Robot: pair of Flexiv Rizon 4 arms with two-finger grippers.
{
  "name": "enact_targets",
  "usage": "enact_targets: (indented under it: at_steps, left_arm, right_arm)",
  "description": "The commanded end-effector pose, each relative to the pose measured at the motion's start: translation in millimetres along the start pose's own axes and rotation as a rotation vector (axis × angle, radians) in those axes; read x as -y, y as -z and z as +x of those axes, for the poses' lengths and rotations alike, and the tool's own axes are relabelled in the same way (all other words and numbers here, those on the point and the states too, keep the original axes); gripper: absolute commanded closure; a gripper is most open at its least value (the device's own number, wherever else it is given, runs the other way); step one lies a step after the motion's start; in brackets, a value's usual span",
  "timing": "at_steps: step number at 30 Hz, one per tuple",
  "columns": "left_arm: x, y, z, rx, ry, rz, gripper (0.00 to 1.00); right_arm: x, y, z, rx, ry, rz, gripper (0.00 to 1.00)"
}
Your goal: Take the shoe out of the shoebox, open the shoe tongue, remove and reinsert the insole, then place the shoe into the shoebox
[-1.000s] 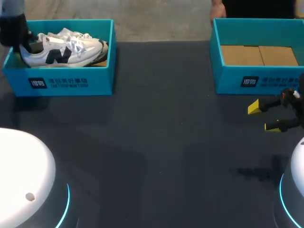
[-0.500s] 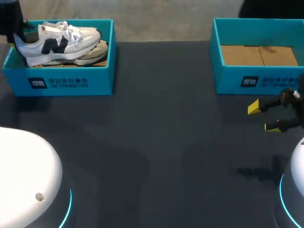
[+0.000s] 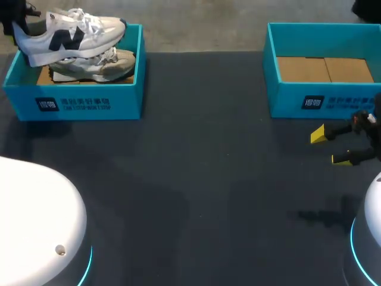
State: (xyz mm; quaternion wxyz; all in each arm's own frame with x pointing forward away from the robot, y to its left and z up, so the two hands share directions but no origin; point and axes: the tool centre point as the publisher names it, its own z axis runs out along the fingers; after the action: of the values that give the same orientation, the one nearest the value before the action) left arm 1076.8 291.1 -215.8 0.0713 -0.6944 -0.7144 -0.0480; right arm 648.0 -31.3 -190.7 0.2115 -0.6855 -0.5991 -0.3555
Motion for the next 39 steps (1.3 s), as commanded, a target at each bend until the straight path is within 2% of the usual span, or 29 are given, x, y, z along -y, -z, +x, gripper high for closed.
enact_targets:
  at_steps: [1,19,39]
  left_arm:
    - [2.4,2.2,0.8,0.0,-0.001,-0.004,1.0]
    - [2.4,2.2,0.8,0.0,-0.001,-0.004,1.0]
    - [122.5,27.8,-49.0,-0.029,0.06,-0.009,1.0]
  right_arm:
    - [10.8,5.3,0.8,0.004,-0.002,-0.176,0.0]
    - [10.8,5.3,0.8,0.004,-0.002,-0.176,0.0]
    - [10.8,5.3,0.8,0.004,-0.002,-0.176,0.0]
